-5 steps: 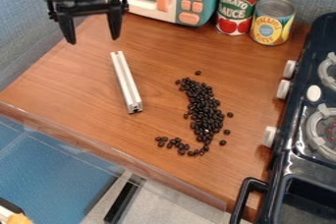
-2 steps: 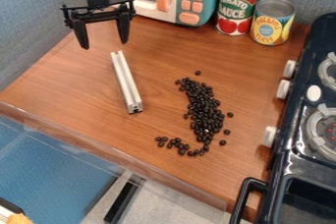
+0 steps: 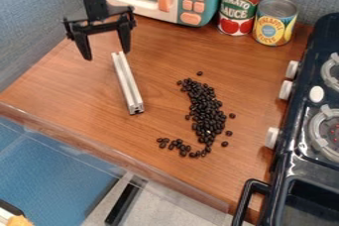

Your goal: Sweep into pile

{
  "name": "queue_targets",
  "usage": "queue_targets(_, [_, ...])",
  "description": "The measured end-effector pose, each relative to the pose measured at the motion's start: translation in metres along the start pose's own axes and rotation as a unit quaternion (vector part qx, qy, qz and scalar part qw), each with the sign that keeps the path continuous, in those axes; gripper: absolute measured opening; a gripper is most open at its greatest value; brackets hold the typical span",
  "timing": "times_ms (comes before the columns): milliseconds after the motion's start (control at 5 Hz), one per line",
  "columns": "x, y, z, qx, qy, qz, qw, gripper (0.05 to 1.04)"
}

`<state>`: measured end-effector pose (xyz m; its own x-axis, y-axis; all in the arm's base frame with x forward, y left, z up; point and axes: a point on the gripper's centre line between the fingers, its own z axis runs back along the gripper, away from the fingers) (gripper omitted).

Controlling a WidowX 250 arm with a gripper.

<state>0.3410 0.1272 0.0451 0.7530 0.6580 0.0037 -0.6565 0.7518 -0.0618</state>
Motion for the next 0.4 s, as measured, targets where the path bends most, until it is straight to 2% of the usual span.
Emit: queue_targets(400, [-0.0049,-0.0014,-0.0113,-0.014,-0.005,0.015,0.9998,1.001])
